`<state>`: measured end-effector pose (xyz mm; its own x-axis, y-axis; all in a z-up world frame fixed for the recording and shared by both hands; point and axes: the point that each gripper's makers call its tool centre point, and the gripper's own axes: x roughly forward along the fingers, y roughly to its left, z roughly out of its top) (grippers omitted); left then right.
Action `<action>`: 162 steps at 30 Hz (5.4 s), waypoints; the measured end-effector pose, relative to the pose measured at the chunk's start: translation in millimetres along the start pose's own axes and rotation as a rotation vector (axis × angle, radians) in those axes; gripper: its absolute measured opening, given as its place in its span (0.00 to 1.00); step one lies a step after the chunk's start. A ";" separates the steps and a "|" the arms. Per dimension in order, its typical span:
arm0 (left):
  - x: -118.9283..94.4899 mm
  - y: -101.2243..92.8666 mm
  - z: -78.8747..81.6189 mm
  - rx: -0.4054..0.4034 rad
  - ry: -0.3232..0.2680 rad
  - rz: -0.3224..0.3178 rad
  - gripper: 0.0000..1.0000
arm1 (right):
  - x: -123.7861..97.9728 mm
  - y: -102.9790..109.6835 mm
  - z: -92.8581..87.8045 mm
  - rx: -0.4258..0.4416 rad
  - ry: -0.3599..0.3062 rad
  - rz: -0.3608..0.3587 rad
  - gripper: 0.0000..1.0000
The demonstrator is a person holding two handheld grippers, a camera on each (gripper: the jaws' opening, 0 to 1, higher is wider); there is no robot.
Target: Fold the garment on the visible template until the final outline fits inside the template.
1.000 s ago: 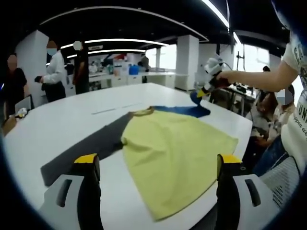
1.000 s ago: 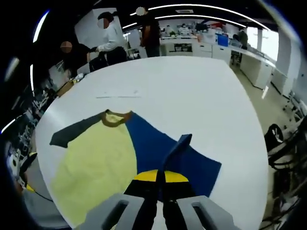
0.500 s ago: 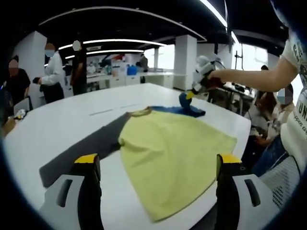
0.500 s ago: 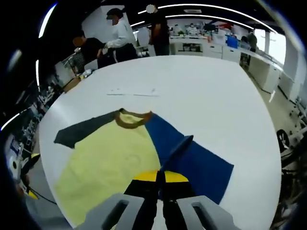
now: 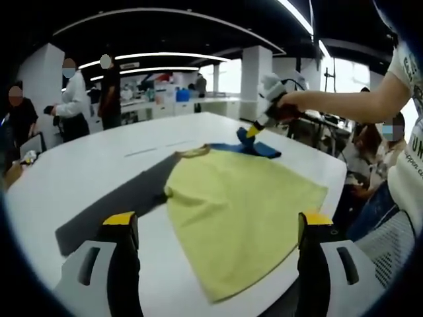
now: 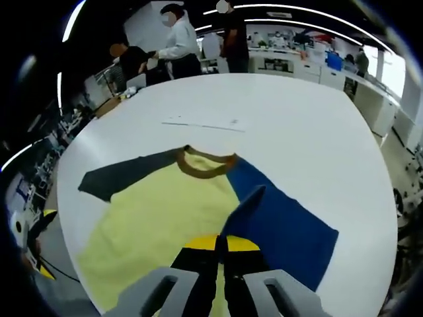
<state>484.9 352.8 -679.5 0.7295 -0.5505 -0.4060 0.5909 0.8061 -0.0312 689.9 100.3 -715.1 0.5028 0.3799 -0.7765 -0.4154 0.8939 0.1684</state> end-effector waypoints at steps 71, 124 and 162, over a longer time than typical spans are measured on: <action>-10.7 14.0 -12.7 -0.015 0.022 0.043 0.98 | 56.6 140.7 53.1 -0.339 0.068 0.111 0.00; -18.2 25.0 -15.2 -0.024 0.026 0.081 0.99 | 81.4 185.6 40.5 -0.348 0.028 0.242 0.34; -10.2 17.0 -8.4 -0.009 0.028 0.059 0.99 | -17.8 -8.9 -34.0 -0.199 -0.015 0.046 0.33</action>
<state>484.6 373.9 -683.5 0.7532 -0.4958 -0.4324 0.5438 0.8391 -0.0148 658.9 77.5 -723.4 0.4901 0.4240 -0.7616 -0.5788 0.8116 0.0793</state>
